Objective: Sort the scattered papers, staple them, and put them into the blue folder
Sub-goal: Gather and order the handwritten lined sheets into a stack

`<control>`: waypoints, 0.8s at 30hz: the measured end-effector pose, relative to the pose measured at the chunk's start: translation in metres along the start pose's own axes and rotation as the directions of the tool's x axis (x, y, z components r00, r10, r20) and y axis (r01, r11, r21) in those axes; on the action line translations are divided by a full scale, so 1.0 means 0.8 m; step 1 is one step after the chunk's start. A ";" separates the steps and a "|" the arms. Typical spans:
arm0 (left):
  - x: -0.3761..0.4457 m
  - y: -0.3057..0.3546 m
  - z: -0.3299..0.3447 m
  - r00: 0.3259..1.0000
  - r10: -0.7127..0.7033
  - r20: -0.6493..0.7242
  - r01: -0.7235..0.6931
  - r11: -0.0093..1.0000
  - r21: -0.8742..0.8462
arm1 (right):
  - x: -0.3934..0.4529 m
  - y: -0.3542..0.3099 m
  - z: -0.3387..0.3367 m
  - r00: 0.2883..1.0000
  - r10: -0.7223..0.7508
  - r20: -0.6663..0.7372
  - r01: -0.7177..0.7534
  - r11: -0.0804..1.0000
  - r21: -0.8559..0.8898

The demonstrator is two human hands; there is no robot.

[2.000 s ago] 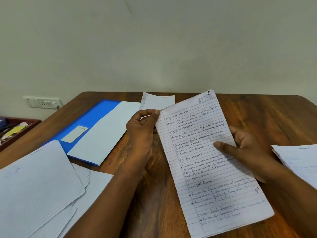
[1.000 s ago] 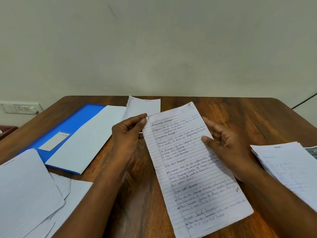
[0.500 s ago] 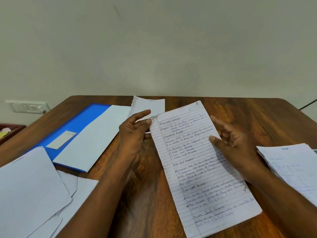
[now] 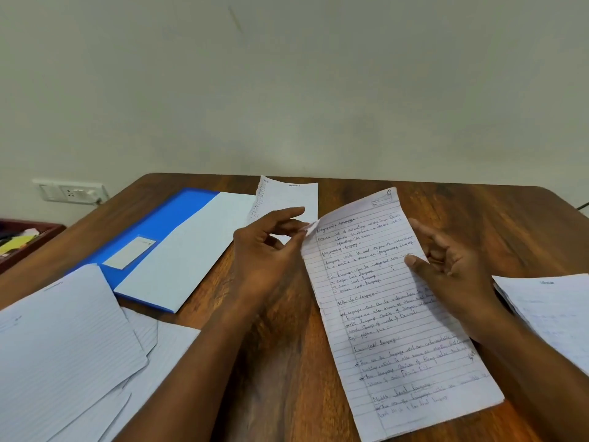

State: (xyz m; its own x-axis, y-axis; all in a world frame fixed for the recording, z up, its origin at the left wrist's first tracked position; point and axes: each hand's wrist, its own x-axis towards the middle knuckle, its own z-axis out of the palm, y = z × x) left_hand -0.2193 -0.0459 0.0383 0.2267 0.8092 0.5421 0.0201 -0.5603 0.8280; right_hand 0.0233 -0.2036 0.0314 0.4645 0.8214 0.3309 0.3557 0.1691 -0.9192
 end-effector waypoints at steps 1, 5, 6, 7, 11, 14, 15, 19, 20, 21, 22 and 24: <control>-0.002 0.001 0.001 1.000 0.026 0.010 -0.026 0.999 0.026 | 0.000 0.000 0.000 1.000 -0.001 -0.007 0.001 1.000 0.000; -0.005 0.000 0.004 0.997 0.034 0.069 -0.038 0.997 0.065 | -0.001 0.001 -0.001 0.999 -0.021 -0.025 0.021 1.000 0.007; -0.005 -0.001 0.006 0.998 0.002 0.061 -0.006 0.998 0.070 | -0.001 0.000 -0.001 0.999 -0.035 -0.023 0.035 0.999 0.007; -0.004 0.000 0.008 0.998 -0.044 0.044 0.041 0.997 0.067 | -0.002 -0.002 -0.001 0.999 -0.050 -0.012 0.051 0.999 0.017; 0.003 -0.003 0.019 0.928 -0.370 0.032 0.370 0.929 0.015 | -0.005 -0.009 0.006 0.991 -0.130 0.028 0.130 0.992 -0.001; 0.001 -0.018 0.029 0.756 -0.589 0.284 0.652 0.717 -0.248 | -0.011 -0.016 0.016 0.961 -0.274 0.027 0.274 0.942 -0.192; -0.001 -0.021 0.033 0.738 -0.570 0.362 0.672 0.670 -0.315 | -0.013 -0.019 0.018 0.930 -0.366 0.030 0.357 0.882 -0.309; -0.002 -0.019 0.037 0.725 -0.498 0.476 0.687 0.569 -0.452 | -0.021 -0.021 0.022 0.768 -0.608 0.201 0.571 0.509 -0.644; -0.002 -0.019 0.037 0.721 -0.505 0.475 0.692 0.560 -0.455 | -0.023 -0.022 0.022 0.759 -0.606 0.239 0.582 0.466 -0.666; -0.003 -0.020 0.038 0.718 -0.512 0.471 0.695 0.557 -0.454 | -0.025 -0.024 0.022 0.750 -0.604 0.270 0.589 0.423 -0.688; -0.003 -0.020 0.039 0.722 -0.512 0.465 0.691 0.560 -0.457 | -0.027 -0.025 0.022 0.741 -0.601 0.300 0.592 0.375 -0.713; -0.004 -0.020 0.043 0.749 -0.469 0.467 0.661 0.574 -0.483 | -0.029 -0.026 0.023 0.719 -0.597 0.356 0.609 0.295 -0.736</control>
State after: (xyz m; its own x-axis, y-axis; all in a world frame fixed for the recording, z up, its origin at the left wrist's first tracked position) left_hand -0.1868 -0.0456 0.0181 0.6152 0.7868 -0.0494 -0.3092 0.2984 0.9030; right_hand -0.0098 -0.2163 0.0391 -0.1671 0.6837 0.7104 0.9849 0.1494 0.0878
